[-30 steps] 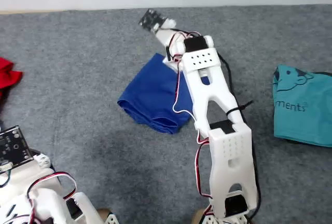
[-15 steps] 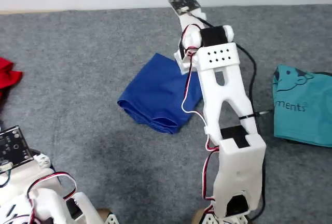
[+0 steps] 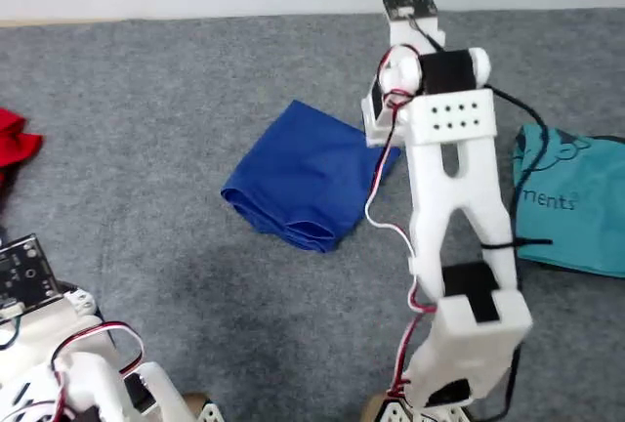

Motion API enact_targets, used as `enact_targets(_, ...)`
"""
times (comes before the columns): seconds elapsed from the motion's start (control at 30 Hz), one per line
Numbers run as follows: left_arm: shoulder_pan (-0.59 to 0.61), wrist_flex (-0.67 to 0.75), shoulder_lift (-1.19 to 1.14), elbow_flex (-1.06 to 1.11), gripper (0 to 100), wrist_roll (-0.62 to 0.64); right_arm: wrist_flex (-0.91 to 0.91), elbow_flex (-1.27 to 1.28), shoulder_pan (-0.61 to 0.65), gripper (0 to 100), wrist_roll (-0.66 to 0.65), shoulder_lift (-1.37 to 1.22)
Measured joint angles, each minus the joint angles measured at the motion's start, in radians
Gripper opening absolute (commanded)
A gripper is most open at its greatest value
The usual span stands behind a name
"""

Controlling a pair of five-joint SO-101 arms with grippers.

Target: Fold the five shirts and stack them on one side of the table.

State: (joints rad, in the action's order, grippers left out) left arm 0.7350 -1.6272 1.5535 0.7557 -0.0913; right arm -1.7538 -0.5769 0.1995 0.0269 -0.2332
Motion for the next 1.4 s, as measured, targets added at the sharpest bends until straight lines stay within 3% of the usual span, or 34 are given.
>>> enact_targets(0.27, 0.0, 0.0, 0.0, 0.0, 0, 0.0, 0.0, 0.31, 0.0, 10.8, 0.239, 0.21)
enact_targets(0.5, 0.0, 0.0, 0.0, 0.0, 0, 0.0, 0.015, 0.419, 0.072, 11.9, 0.304, 0.17)
enact_targets(0.73, 0.0, 0.0, 0.0, 0.0, 0, 0.0, 0.069, 0.42, 0.157, 39.0, 0.505, -0.038)
enact_targets(0.8, 0.0, 0.0, 0.0, 0.0, 0, 0.0, 0.101, 0.42, 0.173, 42.4, 0.52, -0.081)
enact_targets(1.4, 0.0, 0.0, 0.0, 0.0, 0, 0.0, 0.456, 0.427, 0.204, 39.5, 0.531, -0.175)
